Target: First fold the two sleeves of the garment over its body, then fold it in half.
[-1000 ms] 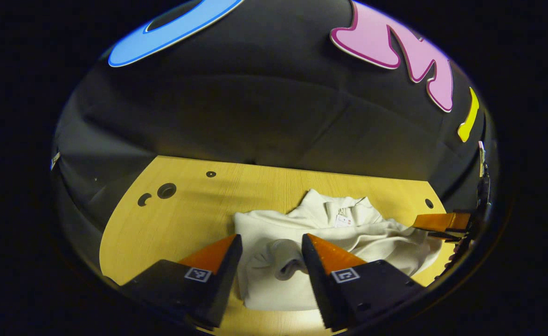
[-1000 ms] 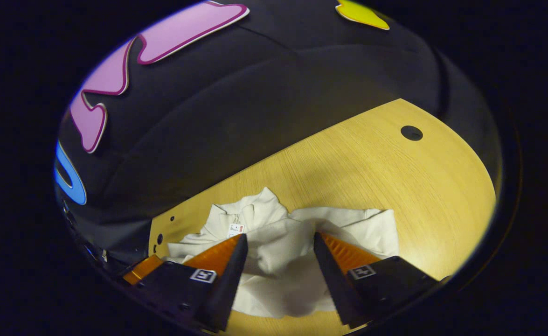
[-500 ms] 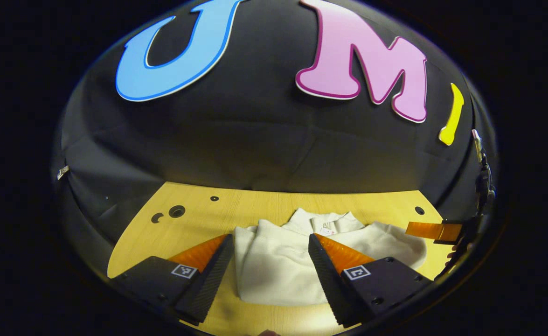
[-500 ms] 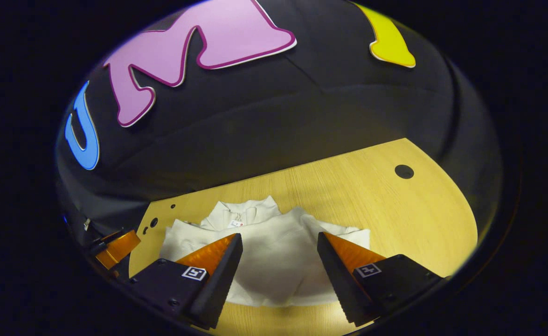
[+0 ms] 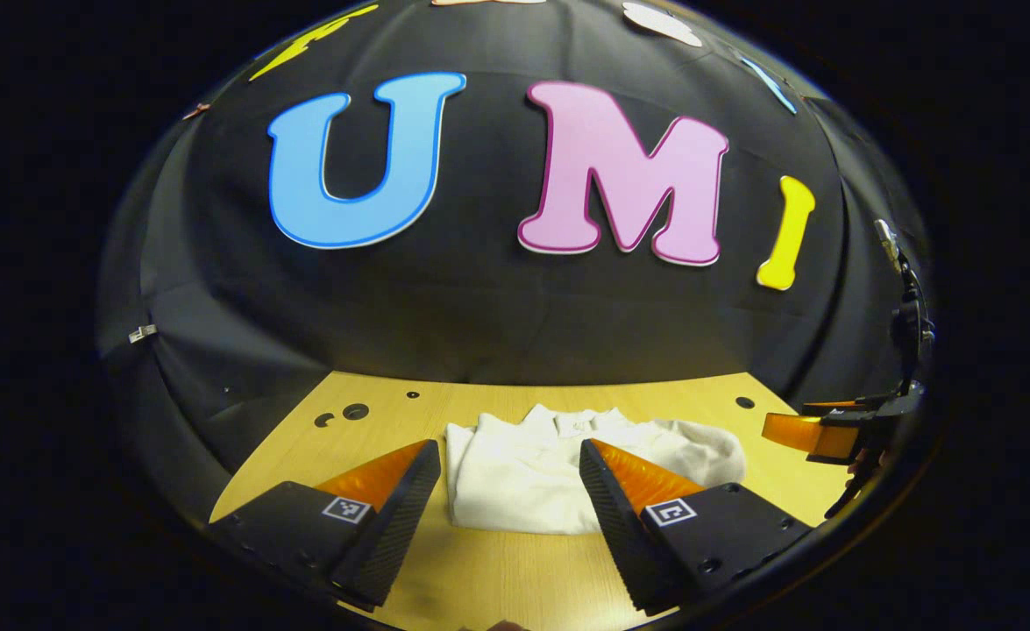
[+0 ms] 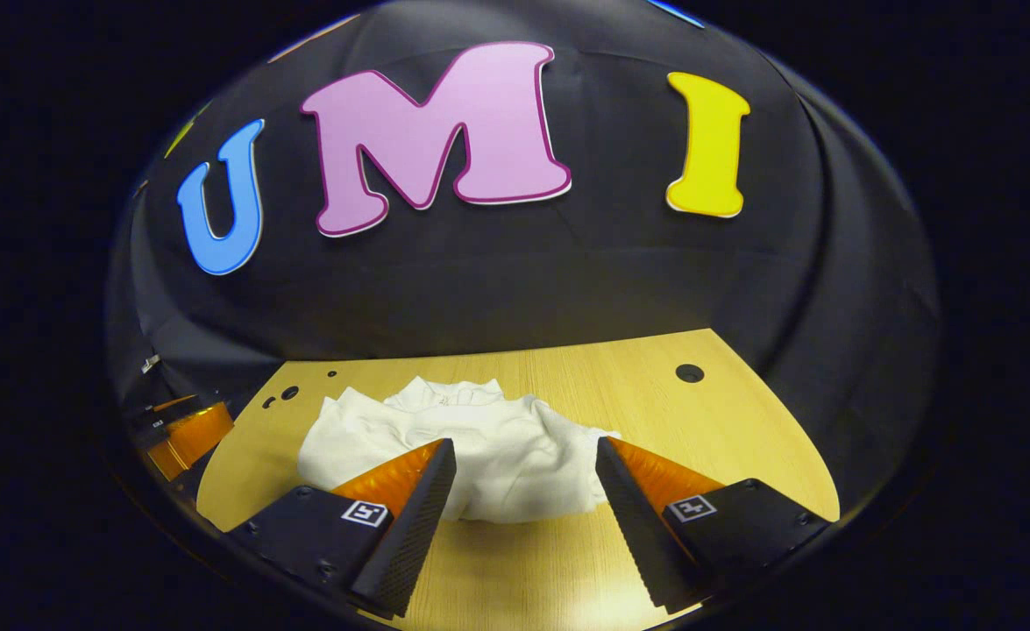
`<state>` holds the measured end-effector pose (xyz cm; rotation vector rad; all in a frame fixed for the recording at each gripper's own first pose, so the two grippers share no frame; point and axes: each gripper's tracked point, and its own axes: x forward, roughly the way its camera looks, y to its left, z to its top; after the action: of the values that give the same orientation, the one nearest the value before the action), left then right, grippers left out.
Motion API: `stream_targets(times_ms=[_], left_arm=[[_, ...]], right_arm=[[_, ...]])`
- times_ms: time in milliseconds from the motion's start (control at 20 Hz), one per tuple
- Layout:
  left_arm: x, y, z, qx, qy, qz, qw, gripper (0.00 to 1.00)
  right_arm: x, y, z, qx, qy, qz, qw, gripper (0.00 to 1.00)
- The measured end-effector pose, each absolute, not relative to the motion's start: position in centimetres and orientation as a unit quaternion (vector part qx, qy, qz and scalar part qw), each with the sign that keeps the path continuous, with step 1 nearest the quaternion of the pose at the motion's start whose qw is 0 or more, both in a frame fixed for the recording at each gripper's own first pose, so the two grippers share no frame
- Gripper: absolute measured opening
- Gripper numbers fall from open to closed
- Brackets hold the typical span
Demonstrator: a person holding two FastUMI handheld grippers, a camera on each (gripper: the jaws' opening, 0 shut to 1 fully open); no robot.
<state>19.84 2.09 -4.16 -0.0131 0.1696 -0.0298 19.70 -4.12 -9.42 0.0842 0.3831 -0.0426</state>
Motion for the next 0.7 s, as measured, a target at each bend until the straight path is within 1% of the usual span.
stream_targets(times_ms=[150,300,400,500,600,700], left_arm=[[14.1,2.2,-2.6,0.005,0.063,-0.019,0.998,0.98],[8.5,2.6,-2.7,0.013,0.057,-0.013,0.998,0.98],[2.8,1.4,-3.5,-0.007,0.056,-0.014,0.998,0.97],[-3.2,1.4,-4.1,0.017,0.044,-0.021,0.999,0.97],[-5.6,1.4,-5.6,0.011,0.061,-0.026,0.998,0.97],[-7.0,1.8,-7.1,-0.005,0.081,-0.020,0.997,0.98]], right_arm=[[15.1,-3.7,-7.7,0.028,0.174,-0.020,0.984,0.98],[10.1,-3.9,-5.2,0.014,0.131,-0.027,0.991,0.98],[4.1,-3.8,-4.5,0.018,0.116,-0.032,0.993,0.98],[-1.5,-3.2,-5.9,0.061,0.127,-0.038,0.989,0.98],[-3.7,-2.9,-7.3,0.061,0.145,-0.035,0.987,0.98],[-4.8,-2.6,-8.0,0.064,0.152,-0.031,0.986,0.98]])
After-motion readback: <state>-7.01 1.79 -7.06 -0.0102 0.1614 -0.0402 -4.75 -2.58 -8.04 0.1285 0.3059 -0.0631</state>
